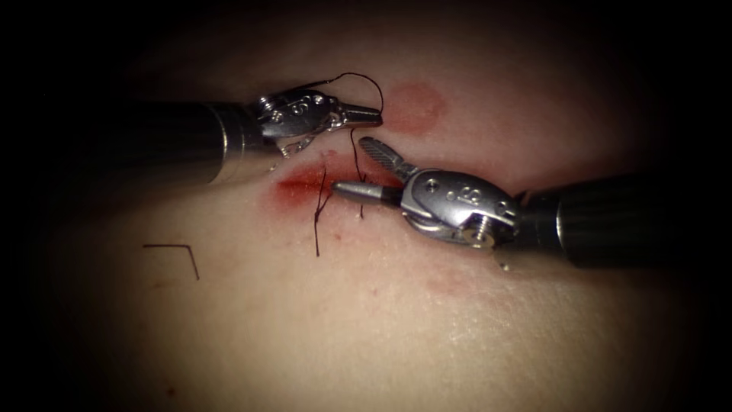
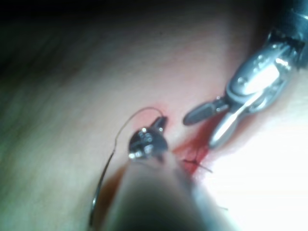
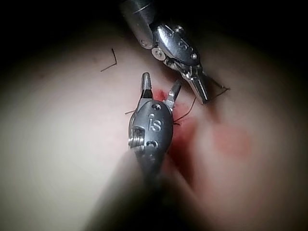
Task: Wound Closure
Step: Grab the long suture with the left gripper and use the right gripper to cut it.
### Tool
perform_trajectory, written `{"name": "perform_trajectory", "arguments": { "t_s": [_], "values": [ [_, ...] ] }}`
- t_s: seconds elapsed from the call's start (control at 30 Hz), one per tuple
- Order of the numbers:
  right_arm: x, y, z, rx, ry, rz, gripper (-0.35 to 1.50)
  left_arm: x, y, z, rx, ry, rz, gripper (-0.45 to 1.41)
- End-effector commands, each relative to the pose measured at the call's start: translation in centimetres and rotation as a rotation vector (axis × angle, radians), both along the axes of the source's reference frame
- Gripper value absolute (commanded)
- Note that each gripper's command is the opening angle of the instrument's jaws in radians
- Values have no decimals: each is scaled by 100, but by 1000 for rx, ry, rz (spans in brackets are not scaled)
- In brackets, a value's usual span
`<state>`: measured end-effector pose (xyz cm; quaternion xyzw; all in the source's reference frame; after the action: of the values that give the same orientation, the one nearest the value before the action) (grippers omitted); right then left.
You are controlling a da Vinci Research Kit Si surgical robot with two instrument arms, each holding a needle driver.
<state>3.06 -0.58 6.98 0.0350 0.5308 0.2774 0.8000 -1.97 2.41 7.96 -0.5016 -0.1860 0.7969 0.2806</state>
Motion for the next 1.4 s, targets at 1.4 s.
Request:
{"name": "perform_trajectory", "arguments": {
  "t_s": [1.4],
  "values": [
    [26, 10, 69, 21, -57, -25, 148, -5, -10, -48, -37, -4, 4, -45]
  ]
}}
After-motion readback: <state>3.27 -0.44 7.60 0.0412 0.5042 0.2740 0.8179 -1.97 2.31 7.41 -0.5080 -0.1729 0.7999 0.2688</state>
